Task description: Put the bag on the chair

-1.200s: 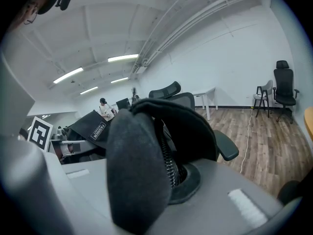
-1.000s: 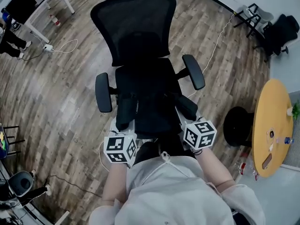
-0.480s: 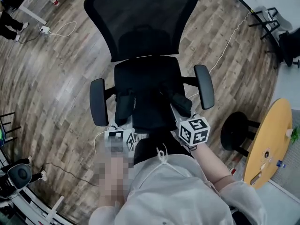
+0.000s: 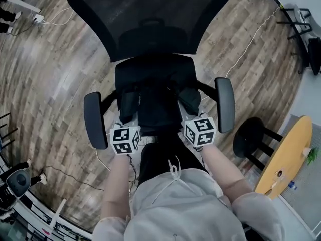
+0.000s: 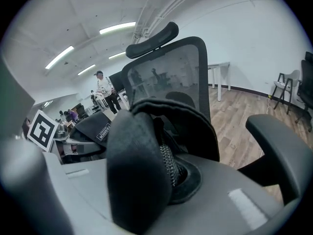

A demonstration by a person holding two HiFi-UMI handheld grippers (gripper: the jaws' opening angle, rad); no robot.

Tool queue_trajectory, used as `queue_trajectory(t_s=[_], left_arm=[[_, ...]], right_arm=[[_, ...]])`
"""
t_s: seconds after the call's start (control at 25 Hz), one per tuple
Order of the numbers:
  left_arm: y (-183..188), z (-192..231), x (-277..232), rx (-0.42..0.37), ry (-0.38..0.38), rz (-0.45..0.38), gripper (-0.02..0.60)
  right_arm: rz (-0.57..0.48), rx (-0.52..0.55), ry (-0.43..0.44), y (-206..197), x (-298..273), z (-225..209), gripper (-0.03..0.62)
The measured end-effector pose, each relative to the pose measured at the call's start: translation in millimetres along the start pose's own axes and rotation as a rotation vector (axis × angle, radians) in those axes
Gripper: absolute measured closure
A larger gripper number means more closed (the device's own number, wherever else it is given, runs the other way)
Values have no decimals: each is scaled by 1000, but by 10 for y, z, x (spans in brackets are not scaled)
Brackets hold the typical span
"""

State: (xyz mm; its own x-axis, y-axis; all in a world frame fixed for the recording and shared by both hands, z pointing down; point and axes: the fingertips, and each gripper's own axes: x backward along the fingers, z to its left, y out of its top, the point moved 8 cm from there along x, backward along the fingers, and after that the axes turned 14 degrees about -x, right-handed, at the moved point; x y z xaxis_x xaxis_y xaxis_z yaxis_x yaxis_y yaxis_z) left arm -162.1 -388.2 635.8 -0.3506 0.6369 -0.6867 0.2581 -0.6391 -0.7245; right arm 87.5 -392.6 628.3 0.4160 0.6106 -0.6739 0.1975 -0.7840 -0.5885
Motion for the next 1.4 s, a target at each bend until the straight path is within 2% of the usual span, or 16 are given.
queue_trajectory(t_s=[0.36, 0.64, 0.76, 0.92, 1.08, 1.28, 1.4], left_arm=[[-174, 124, -713, 7, 6, 92, 551], [-205, 245, -1012, -45, -32, 115, 548], [-307, 254, -1093, -29, -22, 151, 545], [-448, 201, -1127, -46, 22, 180, 543], [-560, 148, -1182, -55, 34, 199, 541], [-797, 117, -1262, -63, -7, 234, 536], [-903, 145, -1239, -38, -29, 244, 504]], right_arm=[[55, 27, 4, -51, -679, -405, 562], [66, 4, -6, -152, -862, -550, 554], [85, 9, -19, -235, -911, -590, 545], [106, 15, -49, -408, -1003, -594, 534], [101, 13, -89, -547, -1065, -657, 522], [98, -5, -121, -701, -1132, -771, 491], [94, 20, -150, -792, -1123, -789, 477]])
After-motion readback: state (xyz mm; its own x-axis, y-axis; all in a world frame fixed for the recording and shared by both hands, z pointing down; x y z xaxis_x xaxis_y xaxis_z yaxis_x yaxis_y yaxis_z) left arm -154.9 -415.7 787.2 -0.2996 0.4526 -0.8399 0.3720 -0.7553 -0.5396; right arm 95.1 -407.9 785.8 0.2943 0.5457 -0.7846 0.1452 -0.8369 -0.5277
